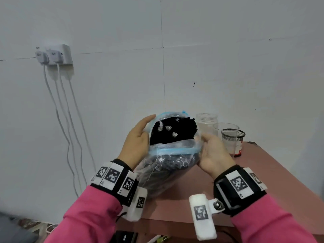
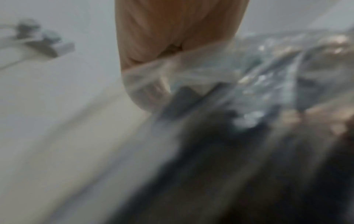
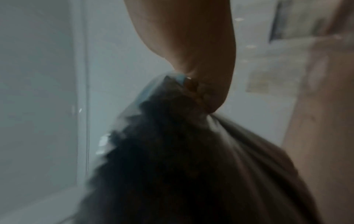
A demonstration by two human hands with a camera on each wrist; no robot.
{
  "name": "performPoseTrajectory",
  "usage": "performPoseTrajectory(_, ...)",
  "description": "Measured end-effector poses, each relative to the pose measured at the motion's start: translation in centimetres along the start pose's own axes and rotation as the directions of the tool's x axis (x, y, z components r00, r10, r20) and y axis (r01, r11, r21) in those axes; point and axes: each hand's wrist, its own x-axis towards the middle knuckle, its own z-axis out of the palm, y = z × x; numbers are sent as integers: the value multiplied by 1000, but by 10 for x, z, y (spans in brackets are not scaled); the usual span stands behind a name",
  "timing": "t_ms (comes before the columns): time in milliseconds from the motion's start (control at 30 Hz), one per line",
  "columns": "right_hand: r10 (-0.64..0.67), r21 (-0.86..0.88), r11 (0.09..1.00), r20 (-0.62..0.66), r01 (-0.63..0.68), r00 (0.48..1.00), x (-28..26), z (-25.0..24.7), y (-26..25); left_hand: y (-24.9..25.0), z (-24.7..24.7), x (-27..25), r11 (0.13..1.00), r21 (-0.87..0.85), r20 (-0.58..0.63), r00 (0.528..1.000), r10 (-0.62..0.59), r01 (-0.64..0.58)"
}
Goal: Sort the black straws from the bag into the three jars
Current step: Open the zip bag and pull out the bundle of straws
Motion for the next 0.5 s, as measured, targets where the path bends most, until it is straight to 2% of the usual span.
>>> performPoseTrajectory(33, -40, -49, 998, 14, 41, 999, 0, 0, -3, 1, -1, -1, 999, 30, 25, 999, 40, -41)
performPoseTrajectory(100, -105, -170, 979, 44, 111, 994, -2, 0, -9, 6, -2, 1, 998, 50, 31, 999, 43, -45)
performPoseTrajectory(200, -110, -342, 929, 112, 142, 988, -7, 3, -15, 9, -4, 12, 999, 34, -50, 998, 36, -34)
performPoseTrajectory(333, -138, -420, 893, 87, 162, 987, -3, 0, -17, 16, -3, 21, 999, -8, -99, 994, 34, -35)
performPoseTrajectory(400, -104, -400, 910, 46, 113, 994, 2, -3, -15, 14, 1, 24, 998, -49, -122, 992, -38, 32)
performPoseTrajectory(500, 84, -334, 939, -11, -83, 996, 4, -6, -9, 2, 7, 28, 948, -240, -112, 964, -243, 211)
